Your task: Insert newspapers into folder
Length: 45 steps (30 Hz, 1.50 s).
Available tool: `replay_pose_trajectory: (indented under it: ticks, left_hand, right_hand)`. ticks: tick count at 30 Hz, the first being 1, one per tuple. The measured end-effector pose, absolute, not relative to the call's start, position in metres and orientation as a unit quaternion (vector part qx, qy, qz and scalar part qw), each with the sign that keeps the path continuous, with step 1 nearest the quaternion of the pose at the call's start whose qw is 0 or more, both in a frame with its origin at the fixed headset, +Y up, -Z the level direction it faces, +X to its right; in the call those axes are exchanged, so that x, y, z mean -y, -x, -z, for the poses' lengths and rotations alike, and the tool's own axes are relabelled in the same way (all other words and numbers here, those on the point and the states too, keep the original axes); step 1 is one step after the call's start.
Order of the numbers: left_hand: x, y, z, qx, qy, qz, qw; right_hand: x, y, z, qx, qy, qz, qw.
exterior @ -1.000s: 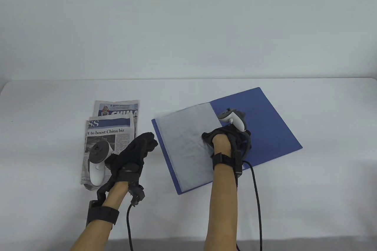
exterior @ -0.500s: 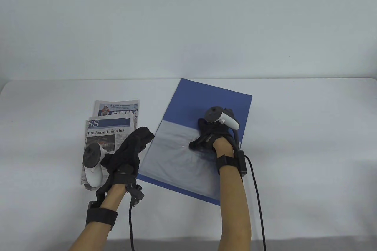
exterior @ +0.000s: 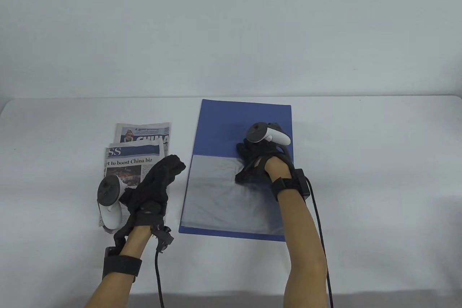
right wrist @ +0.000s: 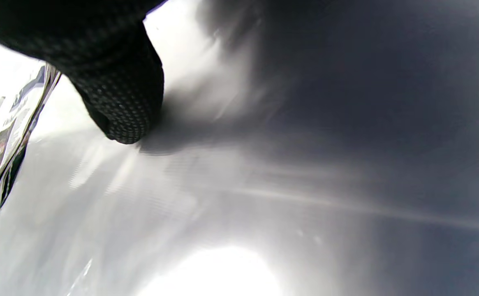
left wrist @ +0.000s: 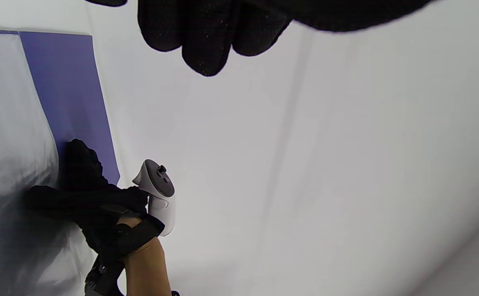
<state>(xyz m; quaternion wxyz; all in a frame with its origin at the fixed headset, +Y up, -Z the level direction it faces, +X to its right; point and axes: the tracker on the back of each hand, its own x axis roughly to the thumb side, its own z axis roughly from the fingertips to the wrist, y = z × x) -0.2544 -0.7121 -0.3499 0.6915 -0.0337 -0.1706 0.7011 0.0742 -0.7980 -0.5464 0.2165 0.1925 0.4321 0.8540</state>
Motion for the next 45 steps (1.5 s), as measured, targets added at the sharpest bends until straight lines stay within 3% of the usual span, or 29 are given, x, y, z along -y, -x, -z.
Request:
replay_pose_trajectory:
  ticks: [6,11,16,19,22,25,32,39,45]
  left_hand:
    - [0.714,0.260,0.350,0.162,0.025,-0.725,0.669]
    - [0.715,0.267,0.347,0.157,0.015,-0.736,0.659]
    - [0.713,0.273,0.343,0.151,-0.010,-0.766,0.625]
    - [0.718,0.268,0.340,0.148,0.001,-0.768,0.624]
    - [0.719,0.261,0.338,0.154,0.014,-0.756,0.636]
    - [0.715,0.260,0.337,0.164,0.016,-0.742,0.649]
    - [0.714,0.268,0.336,0.153,0.018,-0.747,0.647]
    - [0.727,0.265,0.341,0.125,0.062,-0.725,0.675]
    - [0.733,0.253,0.342,0.073,0.149,-0.604,0.780]
  right_hand:
    - [0.792,-0.067,0.533,-0.424,-0.202,-0.865,0.174]
    - [0.753,-0.054,0.506,-0.352,-0.222,-0.879,0.231]
    - [0.709,-0.030,0.432,-0.279,-0.246,-0.910,0.183]
    - [0.708,-0.014,0.387,-0.260,-0.222,-0.926,0.162]
    - [0.718,0.002,0.366,-0.218,-0.201,-0.945,0.141]
    - [0.735,0.014,0.362,-0.153,-0.202,-0.956,0.146]
    - [0.763,0.036,0.362,-0.190,-0.239,-0.951,0.047]
    - [0.764,0.028,0.364,-0.165,-0.235,-0.952,0.101]
    - [0.748,0.012,0.367,-0.148,-0.212,-0.944,0.203]
